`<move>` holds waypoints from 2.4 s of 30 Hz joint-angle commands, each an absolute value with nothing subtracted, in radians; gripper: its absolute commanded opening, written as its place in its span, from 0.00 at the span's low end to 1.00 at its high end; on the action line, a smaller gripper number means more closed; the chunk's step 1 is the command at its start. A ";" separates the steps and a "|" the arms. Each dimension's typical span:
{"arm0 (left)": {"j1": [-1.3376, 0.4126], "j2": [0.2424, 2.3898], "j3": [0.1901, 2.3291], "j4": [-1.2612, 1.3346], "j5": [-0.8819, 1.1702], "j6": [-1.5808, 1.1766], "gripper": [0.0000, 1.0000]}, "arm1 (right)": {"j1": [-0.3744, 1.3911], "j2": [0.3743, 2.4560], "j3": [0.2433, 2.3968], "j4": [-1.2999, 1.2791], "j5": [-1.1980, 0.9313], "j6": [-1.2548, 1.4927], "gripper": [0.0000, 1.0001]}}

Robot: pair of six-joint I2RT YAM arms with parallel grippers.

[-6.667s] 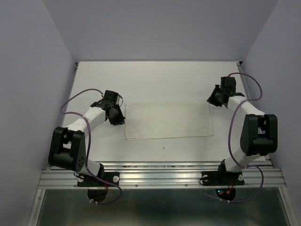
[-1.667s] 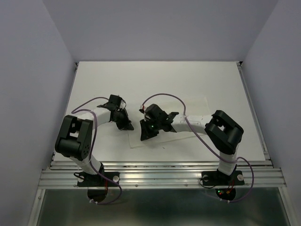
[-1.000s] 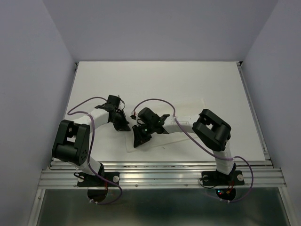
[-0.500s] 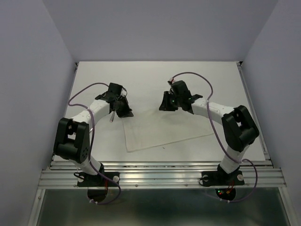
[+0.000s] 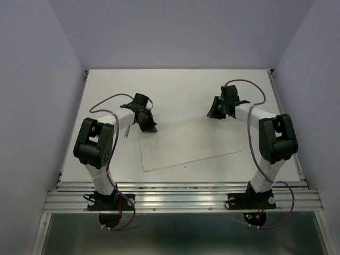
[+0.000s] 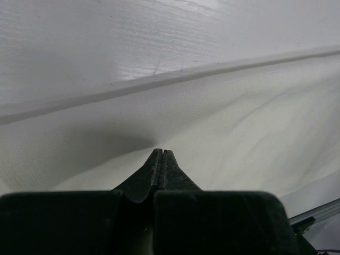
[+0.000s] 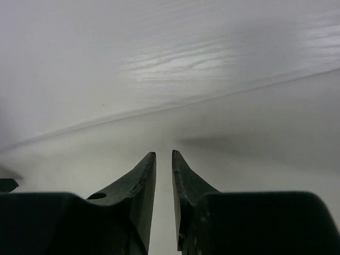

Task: Fold the napkin into a case and place the utensils inside
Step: Smooth out the rectangle-folded napkin at the center of the board, then pick up the rectangle-folded napkin from the center of the board.

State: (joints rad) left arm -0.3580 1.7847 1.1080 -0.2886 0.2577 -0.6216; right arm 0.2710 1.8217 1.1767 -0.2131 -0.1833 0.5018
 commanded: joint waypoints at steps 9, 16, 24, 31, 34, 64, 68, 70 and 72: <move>-0.342 1.891 1.170 -0.281 0.186 -0.577 0.00 | 0.117 1.887 1.149 -0.238 0.001 0.472 0.24; -0.301 2.000 1.291 -0.317 0.155 -0.543 0.00 | 0.107 1.898 1.123 -0.244 0.051 0.498 0.24; -0.273 1.985 1.364 -0.370 0.109 -0.502 0.00 | 0.107 1.781 1.037 -0.248 -0.023 0.512 0.24; -0.379 1.936 1.505 -0.420 0.136 -0.482 0.00 | 0.107 1.617 1.045 -0.279 0.032 0.500 0.28; -0.442 1.983 1.583 -0.413 0.193 -0.495 0.00 | 0.098 1.582 1.042 -0.297 0.061 0.494 0.28; -0.586 2.362 1.944 -0.426 0.233 -0.538 0.00 | 0.066 1.482 0.913 -0.371 0.098 0.474 0.51; -0.586 2.361 1.928 -0.429 0.218 -0.537 0.00 | 0.057 1.514 0.890 -0.371 0.072 0.465 0.53; -0.584 2.358 1.924 -0.430 0.213 -0.537 0.00 | 0.057 1.525 0.870 -0.367 0.054 0.465 0.53; -0.586 2.356 1.921 -0.430 0.213 -0.537 0.00 | 0.057 1.540 0.859 -0.364 0.054 0.462 0.53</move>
